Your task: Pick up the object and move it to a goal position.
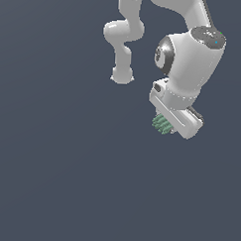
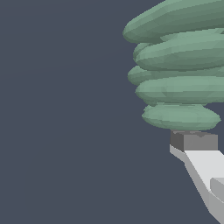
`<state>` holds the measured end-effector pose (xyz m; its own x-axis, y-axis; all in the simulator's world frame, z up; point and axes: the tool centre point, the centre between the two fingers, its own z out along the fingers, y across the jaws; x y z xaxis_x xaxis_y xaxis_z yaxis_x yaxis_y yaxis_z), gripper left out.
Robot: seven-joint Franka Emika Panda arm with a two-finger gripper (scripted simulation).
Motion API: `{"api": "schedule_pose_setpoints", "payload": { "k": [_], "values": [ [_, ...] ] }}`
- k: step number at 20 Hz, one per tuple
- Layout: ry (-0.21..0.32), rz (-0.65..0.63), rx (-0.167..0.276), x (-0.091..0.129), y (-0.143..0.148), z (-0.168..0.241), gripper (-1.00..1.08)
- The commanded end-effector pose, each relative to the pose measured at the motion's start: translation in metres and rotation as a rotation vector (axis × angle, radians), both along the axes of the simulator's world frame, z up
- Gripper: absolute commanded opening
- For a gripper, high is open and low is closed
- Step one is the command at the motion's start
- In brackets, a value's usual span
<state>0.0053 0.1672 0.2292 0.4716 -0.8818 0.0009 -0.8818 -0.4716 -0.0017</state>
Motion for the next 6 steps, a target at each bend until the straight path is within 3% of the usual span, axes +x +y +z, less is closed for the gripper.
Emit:
{"api": "schedule_pose_setpoints", "payload": {
  "k": [1, 6],
  "values": [
    [0.001, -0.001, -0.001, -0.0016, 0.0049, 0.0102, -1.00],
    [0.002, 0.000, -0.001, -0.0020, 0.0090, 0.0170, -1.00]
  ]
}}
